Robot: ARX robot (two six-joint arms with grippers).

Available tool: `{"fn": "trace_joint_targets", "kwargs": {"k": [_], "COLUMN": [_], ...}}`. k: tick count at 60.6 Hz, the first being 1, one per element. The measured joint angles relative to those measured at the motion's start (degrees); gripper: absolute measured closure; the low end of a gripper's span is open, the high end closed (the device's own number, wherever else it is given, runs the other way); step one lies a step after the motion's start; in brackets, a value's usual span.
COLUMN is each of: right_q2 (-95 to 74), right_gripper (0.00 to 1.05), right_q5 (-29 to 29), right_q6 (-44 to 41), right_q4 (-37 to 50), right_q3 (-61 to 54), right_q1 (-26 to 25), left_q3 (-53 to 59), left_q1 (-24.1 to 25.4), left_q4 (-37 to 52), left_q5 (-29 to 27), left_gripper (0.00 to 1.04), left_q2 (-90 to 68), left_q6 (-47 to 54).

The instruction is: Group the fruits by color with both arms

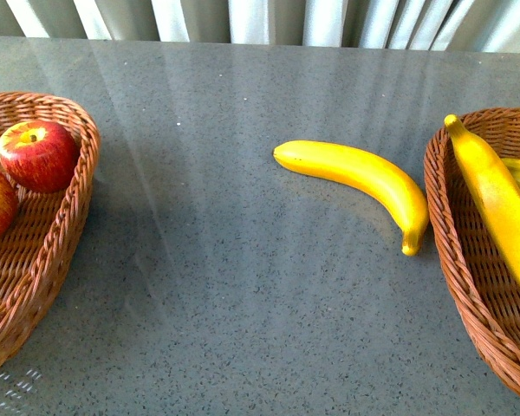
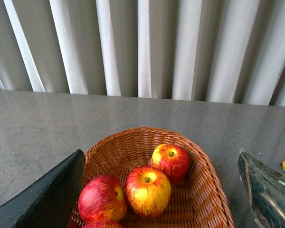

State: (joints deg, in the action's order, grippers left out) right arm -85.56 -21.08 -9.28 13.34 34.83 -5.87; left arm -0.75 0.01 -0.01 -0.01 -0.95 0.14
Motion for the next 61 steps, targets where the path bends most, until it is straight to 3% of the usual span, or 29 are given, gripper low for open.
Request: {"fn": "trace_joint_targets", "kwargs": {"k": [11, 22, 44, 61], "right_q2": [-3.1, -11.2, -24.5, -34.1], "right_gripper": [0.09, 0.09, 0.09, 0.09], "right_q5": [-3.8, -3.3, 1.1, 3.7], "right_q6": [-21.2, -32.8, -42.5, -42.6], "right_q4": [-2.1, -6.4, -10.9, -12.6], "right_q3": [5.3, 14.0, 25.6, 32.2], "right_q1": [4.8, 10.2, 19.6, 21.8], "left_q3": [0.0, 0.0, 0.0, 0.0], "left_q1": [0.0, 0.0, 0.0, 0.0], "left_q4": [0.0, 0.0, 0.0, 0.0], "left_q5": [0.0, 0.0, 0.0, 0.0], "left_gripper": [0.09, 0.09, 0.09, 0.09], "left_q2": [0.0, 0.0, 0.0, 0.0], "left_q6": [0.0, 0.0, 0.0, 0.0]}}
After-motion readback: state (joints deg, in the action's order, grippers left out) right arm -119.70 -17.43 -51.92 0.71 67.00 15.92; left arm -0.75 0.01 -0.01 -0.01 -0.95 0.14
